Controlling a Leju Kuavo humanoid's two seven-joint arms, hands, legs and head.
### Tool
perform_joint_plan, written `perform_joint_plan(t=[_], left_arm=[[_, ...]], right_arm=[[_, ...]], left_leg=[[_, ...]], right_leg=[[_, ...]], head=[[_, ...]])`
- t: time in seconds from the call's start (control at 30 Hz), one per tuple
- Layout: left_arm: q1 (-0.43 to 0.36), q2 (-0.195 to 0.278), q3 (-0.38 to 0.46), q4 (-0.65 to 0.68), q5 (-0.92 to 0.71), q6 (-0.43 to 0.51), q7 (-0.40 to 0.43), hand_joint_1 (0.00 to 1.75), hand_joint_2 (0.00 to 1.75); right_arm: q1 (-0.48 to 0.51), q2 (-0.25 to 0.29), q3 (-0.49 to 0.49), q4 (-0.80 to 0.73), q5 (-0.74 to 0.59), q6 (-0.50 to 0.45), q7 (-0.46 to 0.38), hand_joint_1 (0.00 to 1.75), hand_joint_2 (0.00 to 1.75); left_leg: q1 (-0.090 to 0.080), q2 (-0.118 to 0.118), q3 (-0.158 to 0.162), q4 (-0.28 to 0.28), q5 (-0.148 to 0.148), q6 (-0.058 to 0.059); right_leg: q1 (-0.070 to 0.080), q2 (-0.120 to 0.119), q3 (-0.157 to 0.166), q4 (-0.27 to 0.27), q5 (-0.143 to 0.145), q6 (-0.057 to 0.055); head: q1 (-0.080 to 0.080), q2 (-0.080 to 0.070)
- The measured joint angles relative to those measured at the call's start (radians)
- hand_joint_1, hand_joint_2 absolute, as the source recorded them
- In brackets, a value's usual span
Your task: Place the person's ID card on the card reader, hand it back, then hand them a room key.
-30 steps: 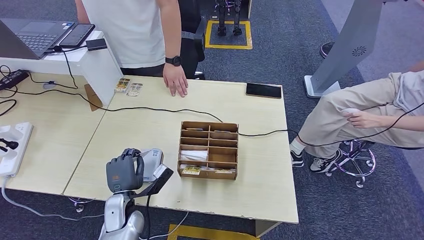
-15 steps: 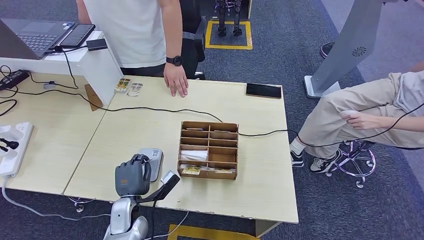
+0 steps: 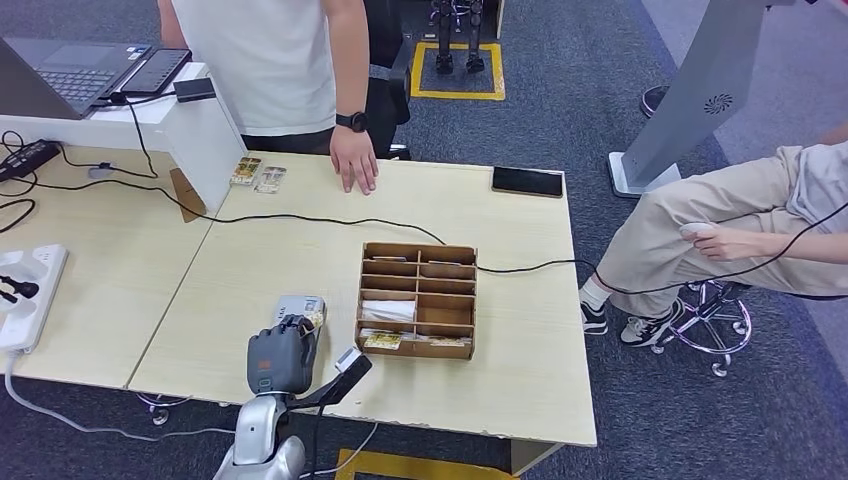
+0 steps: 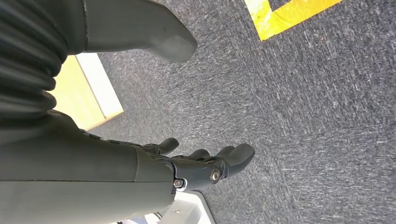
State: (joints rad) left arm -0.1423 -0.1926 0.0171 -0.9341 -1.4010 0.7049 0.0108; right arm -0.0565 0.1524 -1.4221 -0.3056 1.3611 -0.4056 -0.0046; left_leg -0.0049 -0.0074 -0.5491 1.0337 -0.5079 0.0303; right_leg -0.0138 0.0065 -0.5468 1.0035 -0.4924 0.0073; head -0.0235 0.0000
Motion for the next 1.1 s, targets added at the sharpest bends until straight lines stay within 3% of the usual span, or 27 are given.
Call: perform_joint_plan(t=[0.47, 0.67, 0.83, 1.1], left_arm=[[-0.066, 0.043, -0.118, 0.099, 0.151, -0.002, 0.028, 1.75, 1.75], [-0.069, 0.049, -0.143, 0.094, 0.280, -0.003, -0.022, 1.75, 1.75], [-0.063, 0.046, -0.158, 0.035, 0.466, -0.023, -0.104, 1.75, 1.75], [-0.062, 0.044, -0.211, -0.178, 0.711, -0.086, -0.193, 1.75, 1.75]], right_arm=[[0.000, 0.000, 0.000, 0.000, 0.001, 0.003, 0.003, 0.00, 1.75], [0.000, 0.000, 0.001, -0.003, 0.006, 0.001, 0.004, 0.00, 1.75], [0.001, 0.000, 0.001, -0.005, 0.015, -0.001, 0.007, 0.00, 1.75], [0.002, 0.000, 0.005, -0.005, 0.018, -0.004, -0.001, 0.00, 1.75]], left_leg=[[0.000, 0.000, 0.005, 0.000, 0.000, 0.000], [0.000, -0.001, 0.006, 0.000, 0.000, 0.000], [0.000, -0.001, 0.006, 0.000, 0.001, 0.000], [0.000, 0.000, 0.003, 0.000, 0.001, 0.000]], right_leg=[[0.000, -0.001, 0.006, 0.000, 0.000, 0.000], [0.000, -0.001, 0.007, 0.000, 0.000, 0.000], [0.000, -0.001, 0.006, 0.000, 0.000, 0.000], [0.000, 0.000, 0.002, 0.000, 0.001, 0.000]], head=[[0.000, 0.000], [0.000, 0.000], [0.000, 0.000], [0.000, 0.000]])
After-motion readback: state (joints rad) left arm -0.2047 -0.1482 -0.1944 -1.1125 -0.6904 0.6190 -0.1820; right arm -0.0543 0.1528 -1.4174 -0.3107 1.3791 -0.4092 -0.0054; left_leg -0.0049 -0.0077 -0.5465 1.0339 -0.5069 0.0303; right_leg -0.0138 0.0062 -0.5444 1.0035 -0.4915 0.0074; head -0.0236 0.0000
